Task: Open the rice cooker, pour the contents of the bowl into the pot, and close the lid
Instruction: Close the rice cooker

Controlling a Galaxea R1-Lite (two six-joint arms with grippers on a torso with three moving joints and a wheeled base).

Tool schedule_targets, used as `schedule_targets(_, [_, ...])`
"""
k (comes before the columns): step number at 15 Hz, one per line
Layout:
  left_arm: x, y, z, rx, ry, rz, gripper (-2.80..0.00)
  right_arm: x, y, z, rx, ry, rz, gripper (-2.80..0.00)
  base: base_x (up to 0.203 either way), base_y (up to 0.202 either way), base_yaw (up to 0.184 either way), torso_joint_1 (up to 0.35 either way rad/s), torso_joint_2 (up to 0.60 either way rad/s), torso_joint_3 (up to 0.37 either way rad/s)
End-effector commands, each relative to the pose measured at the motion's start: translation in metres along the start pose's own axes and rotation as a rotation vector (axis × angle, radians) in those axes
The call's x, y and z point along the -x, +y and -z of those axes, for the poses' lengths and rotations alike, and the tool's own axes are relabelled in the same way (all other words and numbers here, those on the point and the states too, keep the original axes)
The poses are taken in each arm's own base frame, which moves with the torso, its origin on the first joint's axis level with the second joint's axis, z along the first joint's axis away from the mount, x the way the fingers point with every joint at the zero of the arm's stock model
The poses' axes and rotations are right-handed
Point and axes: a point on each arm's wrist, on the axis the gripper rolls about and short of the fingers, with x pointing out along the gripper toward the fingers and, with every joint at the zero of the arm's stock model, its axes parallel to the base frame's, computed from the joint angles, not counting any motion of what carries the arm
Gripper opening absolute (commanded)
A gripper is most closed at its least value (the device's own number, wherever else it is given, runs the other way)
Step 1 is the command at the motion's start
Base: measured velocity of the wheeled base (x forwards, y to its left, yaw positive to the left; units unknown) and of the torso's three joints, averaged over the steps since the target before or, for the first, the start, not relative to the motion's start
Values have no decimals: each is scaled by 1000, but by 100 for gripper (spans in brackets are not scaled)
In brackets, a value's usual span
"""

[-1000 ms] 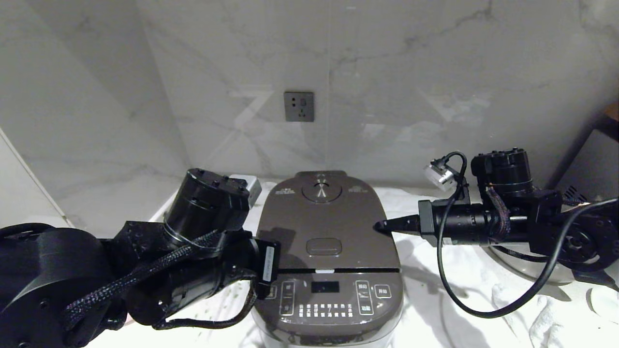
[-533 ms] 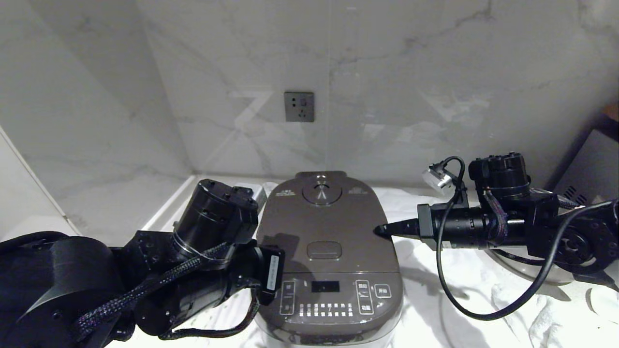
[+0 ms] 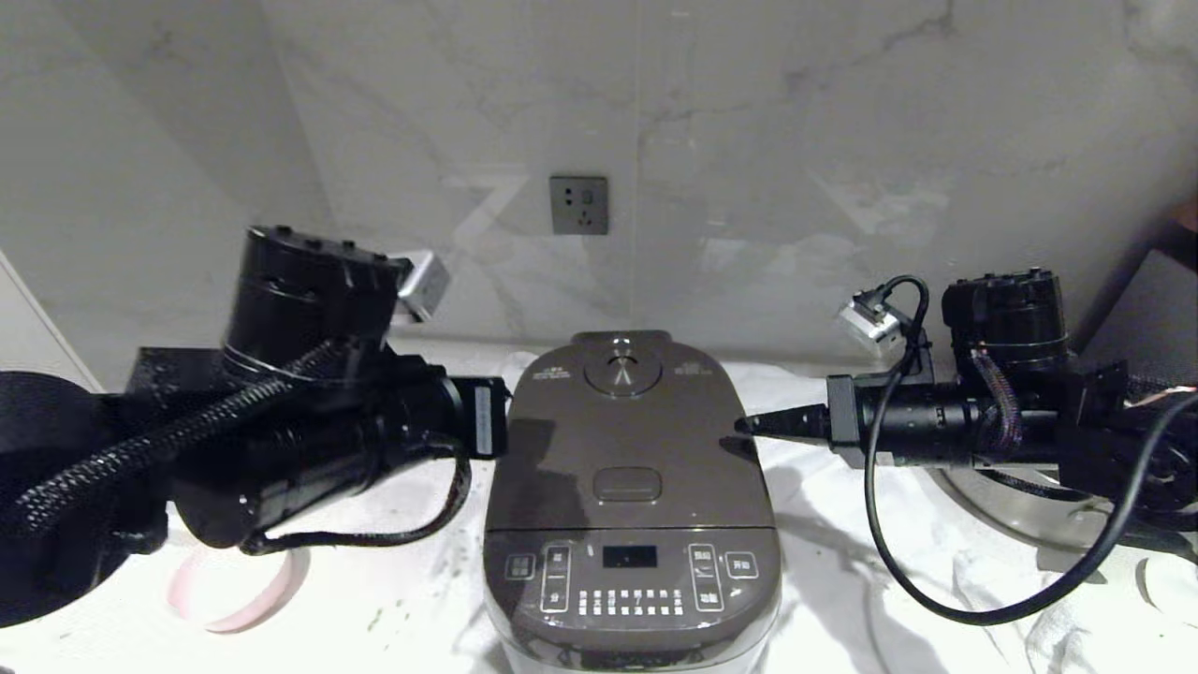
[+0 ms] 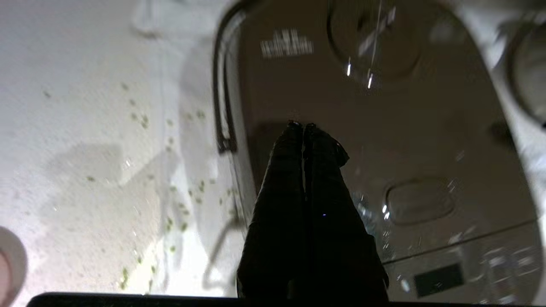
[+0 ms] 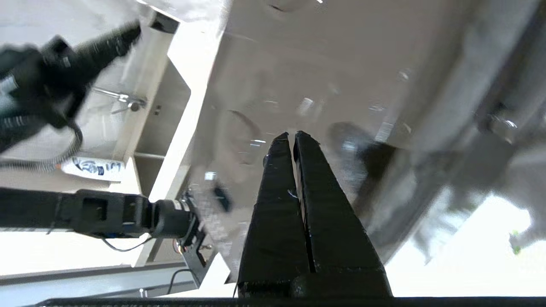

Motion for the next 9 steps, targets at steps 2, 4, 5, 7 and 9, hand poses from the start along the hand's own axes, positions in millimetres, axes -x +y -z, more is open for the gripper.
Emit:
schedule_targets(2, [19, 8, -15, 31, -71, -3, -280, 12, 16, -5, 43, -40, -31, -280, 0, 0, 0, 0, 0, 0])
schedule_targets(4, [32, 13, -15, 39, -91, -2, -280, 22, 26, -5, 63, -64, -42, -280, 0, 0, 0, 0, 0, 0])
schedule_targets(5, [43, 18, -15, 44, -104, -5, -280, 29, 33, -5, 78, -83, -47, -280, 0, 0, 0, 0, 0, 0])
schedule_targets(7, [77, 31, -16, 63, -176, -6, -280, 50, 50, -5, 123, -150, -44, -280, 0, 0, 0, 0, 0, 0])
schedule_targets(9, [107, 53, -13, 74, -254, -65, -280, 69, 67, -3, 167, -243, 0, -280, 0, 0, 0, 0, 0, 0])
